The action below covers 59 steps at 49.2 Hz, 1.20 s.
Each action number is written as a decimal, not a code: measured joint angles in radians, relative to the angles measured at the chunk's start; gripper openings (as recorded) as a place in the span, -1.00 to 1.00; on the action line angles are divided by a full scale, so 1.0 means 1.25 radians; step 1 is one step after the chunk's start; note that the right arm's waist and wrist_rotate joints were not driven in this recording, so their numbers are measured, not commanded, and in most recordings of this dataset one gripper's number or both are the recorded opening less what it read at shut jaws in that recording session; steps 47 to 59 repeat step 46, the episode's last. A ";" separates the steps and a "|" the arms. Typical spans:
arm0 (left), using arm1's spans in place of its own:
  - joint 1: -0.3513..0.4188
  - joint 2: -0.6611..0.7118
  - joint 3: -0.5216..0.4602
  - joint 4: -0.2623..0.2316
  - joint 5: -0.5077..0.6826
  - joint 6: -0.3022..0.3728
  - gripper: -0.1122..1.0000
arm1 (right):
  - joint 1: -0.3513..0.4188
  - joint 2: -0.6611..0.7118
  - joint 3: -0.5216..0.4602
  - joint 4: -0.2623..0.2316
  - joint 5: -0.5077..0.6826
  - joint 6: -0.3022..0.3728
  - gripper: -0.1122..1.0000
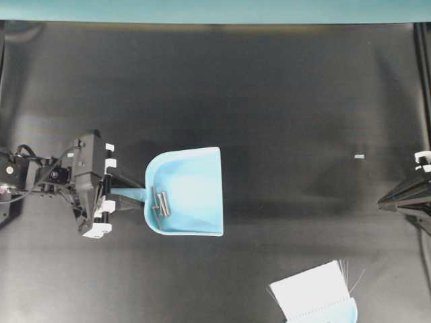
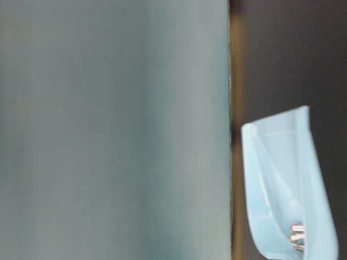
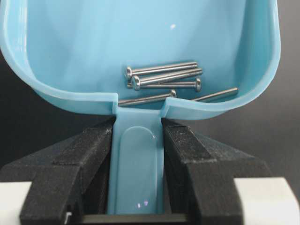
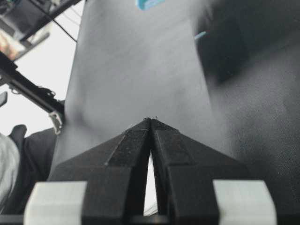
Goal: Hold the dustpan with the left arm, while a human hand uses a hand brush to gather screws into the dustpan.
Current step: 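Hold the dustpan with the screws inside using the left gripper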
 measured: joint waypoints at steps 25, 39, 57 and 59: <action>0.001 -0.001 0.005 0.000 0.028 0.001 -0.27 | 0.000 0.000 0.001 0.000 0.001 0.000 -0.80; 0.013 -0.002 0.011 0.001 0.033 0.001 -0.27 | 0.000 0.000 0.000 0.000 0.000 0.001 -0.80; 0.015 0.005 0.010 0.000 0.033 0.001 -0.27 | 0.000 0.000 0.000 0.000 0.000 0.000 -0.80; 0.015 0.005 0.010 0.000 0.033 0.001 -0.27 | 0.000 0.000 0.000 0.000 0.000 0.000 -0.80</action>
